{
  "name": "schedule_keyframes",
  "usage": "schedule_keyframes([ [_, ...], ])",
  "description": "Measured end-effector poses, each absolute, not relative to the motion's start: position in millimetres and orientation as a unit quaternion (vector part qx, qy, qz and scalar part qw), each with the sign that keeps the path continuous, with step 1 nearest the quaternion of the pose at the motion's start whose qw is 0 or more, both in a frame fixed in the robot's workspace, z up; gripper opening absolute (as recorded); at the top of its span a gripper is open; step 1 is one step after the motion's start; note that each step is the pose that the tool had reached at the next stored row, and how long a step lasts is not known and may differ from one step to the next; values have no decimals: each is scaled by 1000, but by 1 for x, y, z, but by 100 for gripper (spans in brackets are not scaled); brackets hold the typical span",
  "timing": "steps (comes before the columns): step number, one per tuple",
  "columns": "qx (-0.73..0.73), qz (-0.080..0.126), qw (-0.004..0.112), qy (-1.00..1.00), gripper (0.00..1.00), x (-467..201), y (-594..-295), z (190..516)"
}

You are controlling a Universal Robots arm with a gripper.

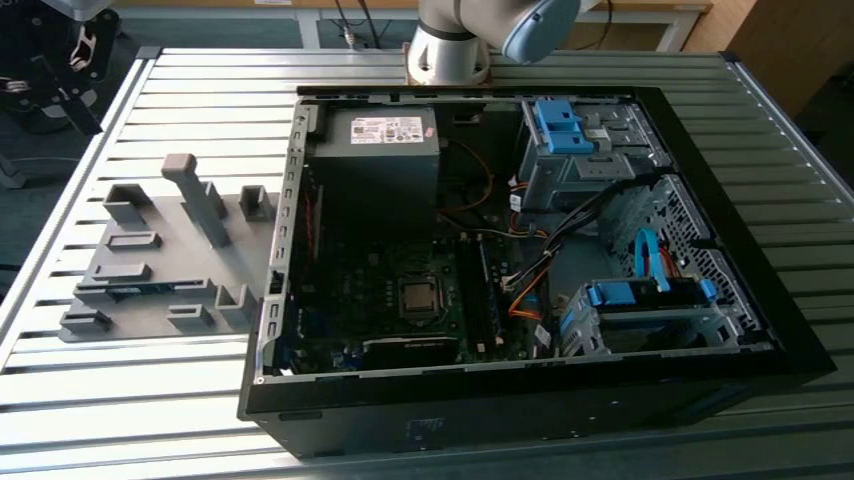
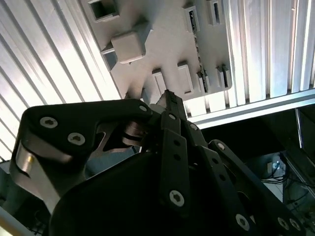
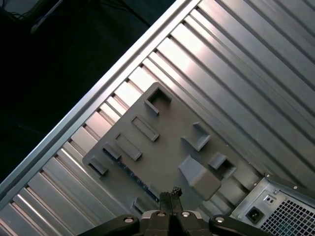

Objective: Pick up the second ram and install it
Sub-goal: 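Pick up the second ram and move it above second insertion slot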

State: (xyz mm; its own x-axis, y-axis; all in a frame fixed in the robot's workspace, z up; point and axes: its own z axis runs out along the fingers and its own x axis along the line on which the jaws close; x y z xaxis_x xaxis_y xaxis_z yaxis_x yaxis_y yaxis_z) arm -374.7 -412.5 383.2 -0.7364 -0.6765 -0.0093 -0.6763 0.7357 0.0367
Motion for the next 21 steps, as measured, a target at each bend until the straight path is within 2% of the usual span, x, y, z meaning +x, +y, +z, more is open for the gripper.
schedule_keyframes([
  [21,449,-17,5,-893,10,-385,-414,381],
])
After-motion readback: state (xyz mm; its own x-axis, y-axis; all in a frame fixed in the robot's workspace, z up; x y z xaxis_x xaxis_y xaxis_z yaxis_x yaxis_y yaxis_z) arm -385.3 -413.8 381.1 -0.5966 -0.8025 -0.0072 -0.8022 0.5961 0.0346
